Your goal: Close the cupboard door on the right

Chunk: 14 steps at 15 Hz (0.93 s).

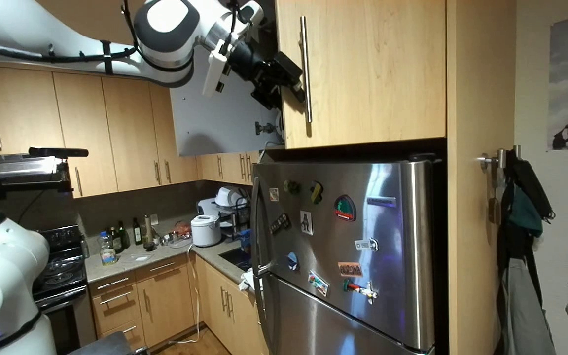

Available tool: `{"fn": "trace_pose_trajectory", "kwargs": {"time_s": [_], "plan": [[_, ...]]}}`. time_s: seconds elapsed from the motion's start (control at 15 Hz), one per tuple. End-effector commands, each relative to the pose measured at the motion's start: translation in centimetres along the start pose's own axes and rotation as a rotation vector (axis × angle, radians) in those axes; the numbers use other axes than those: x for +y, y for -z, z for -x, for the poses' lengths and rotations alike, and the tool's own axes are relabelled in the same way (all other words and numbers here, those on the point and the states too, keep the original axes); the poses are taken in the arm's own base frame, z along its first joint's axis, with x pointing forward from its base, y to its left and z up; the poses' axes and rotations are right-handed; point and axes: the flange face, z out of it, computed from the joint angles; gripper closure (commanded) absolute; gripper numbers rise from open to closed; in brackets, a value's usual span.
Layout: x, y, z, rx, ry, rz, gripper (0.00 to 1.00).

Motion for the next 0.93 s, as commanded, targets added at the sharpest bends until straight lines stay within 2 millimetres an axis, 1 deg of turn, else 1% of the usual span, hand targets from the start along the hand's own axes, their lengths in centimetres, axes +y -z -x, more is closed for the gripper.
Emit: {"fn": "trace_pose_trajectory", "kwargs": {"time_s": [0.0,0.2,0.27,0.33,0.53,0.87], "plan": [[-2.0,0.1,0.5,0.039,0.005,0.026,0.23],[-3.9,0.7,1.2,0.06,0.022,0.038,0.16],[-4.7,0.8,1.4,0.064,0.033,0.041,0.17],[-5.4,0.9,1.6,0.066,0.041,0.041,0.15],[-7.6,0.9,2.3,0.062,0.064,0.046,0.17],[-10.2,0.8,3.0,0.05,0.091,0.05,0.18]]}}
